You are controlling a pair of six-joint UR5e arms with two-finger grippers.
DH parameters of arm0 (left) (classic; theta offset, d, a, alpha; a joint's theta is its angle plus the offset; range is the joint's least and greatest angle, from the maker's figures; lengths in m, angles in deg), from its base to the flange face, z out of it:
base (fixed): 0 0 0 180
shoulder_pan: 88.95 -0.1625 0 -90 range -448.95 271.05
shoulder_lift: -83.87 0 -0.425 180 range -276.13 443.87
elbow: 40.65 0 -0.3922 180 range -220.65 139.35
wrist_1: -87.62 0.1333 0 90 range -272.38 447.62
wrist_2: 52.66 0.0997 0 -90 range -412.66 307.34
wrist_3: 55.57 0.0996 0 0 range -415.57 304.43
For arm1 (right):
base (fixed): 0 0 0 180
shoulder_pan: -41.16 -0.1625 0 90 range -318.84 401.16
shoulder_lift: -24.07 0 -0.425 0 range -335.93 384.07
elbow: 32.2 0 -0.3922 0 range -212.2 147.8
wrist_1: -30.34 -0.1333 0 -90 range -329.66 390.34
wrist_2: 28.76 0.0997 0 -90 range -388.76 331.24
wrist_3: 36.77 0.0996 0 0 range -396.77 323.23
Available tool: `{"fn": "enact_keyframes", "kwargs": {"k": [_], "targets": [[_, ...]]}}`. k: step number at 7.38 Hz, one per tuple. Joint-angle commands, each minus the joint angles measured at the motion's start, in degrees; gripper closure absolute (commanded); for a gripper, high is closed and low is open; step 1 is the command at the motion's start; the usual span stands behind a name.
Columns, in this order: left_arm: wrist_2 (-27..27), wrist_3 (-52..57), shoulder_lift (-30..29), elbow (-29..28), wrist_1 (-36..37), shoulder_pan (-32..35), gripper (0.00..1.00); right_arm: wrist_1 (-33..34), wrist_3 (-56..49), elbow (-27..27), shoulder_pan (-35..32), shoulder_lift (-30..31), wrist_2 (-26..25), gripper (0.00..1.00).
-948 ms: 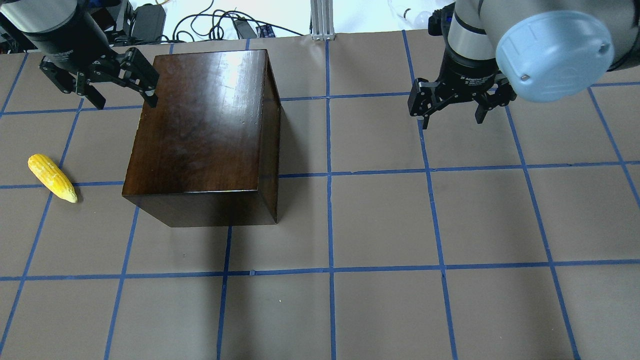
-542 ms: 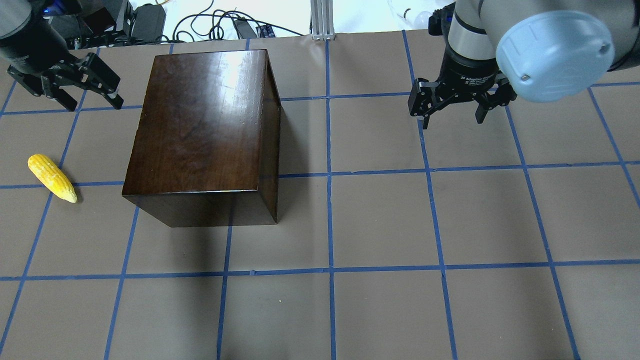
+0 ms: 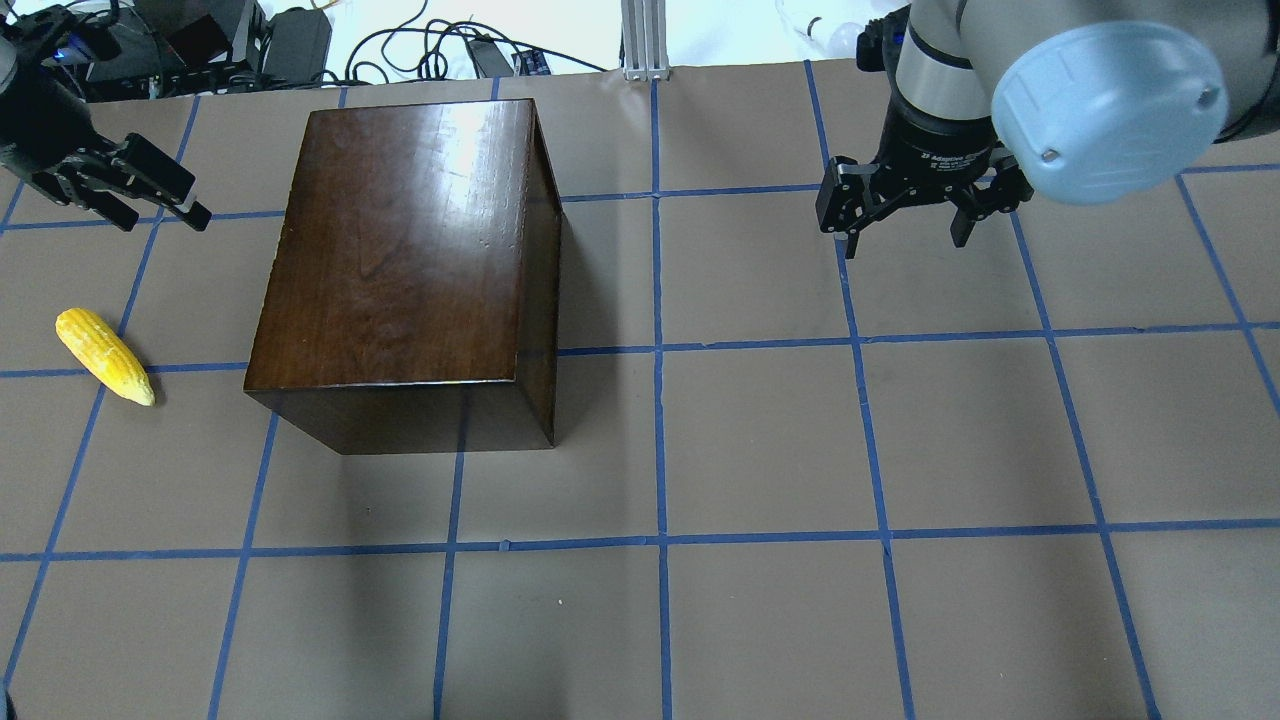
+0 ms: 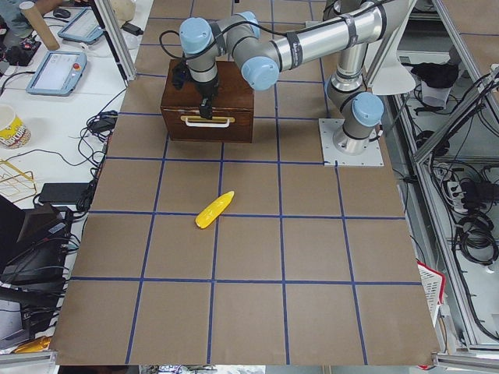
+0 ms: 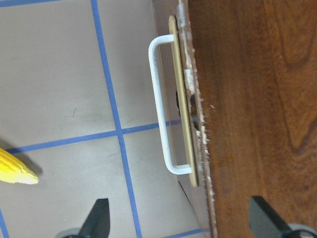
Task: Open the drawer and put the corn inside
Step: 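Lower the left gripper beside the cabinet to the white drawer handle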
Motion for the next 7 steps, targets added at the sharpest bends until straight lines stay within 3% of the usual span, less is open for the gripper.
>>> {"fn": "enact_keyframes", "kwargs": {"k": [1, 3, 7], "targets": [[-4.06, 1.58, -3.01, 0.73, 3.88, -0.49, 0.0, 0.0, 0.0, 0.0, 0.0, 0.06, 0.09, 0.0], [-7.38, 1.31, -4.95, 2.05, 7.31, -0.58, 0.0, 0.0, 0.0, 0.0, 0.0, 0.06, 0.09, 0.0], [-8.11, 1.31, -8.38, 2.67, 9.26, -3.04, 0.0, 0.0, 0.0, 0.0, 0.0, 0.06, 0.09, 0.0]]}}
